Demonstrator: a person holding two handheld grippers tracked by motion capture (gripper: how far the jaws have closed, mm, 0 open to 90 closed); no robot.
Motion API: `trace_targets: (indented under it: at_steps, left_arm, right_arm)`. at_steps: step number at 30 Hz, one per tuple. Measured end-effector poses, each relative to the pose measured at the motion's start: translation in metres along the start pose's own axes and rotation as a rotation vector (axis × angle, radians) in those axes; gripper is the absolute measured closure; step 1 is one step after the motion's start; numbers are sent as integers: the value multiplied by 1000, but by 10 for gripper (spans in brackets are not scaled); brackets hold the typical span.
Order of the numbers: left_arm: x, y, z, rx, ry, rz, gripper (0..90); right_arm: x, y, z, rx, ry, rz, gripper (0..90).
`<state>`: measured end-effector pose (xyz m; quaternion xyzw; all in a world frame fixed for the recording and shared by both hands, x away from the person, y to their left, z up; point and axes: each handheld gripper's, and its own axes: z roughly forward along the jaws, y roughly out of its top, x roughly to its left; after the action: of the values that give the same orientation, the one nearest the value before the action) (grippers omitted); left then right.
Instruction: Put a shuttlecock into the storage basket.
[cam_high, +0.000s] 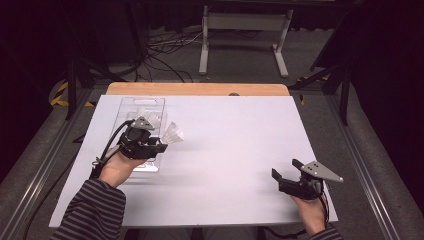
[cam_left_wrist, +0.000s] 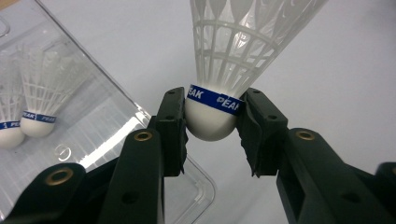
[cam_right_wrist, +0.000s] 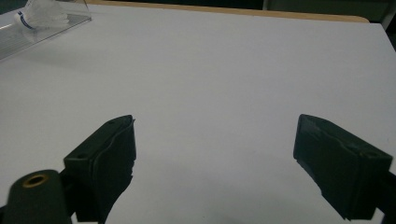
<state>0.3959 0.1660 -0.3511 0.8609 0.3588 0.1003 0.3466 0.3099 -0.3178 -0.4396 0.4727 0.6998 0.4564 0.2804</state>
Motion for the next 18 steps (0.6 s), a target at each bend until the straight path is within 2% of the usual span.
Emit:
trace_targets:
  at_steps: [13,18]
  left_arm:
    - [22,-5,-11,-11,47,-74,636]
    - [29,-7,-13,-13,67,-85,636]
  right_arm:
    - [-1,0,1,-1,4,1,133]
    - [-1,-1,0,-2,4,4,132]
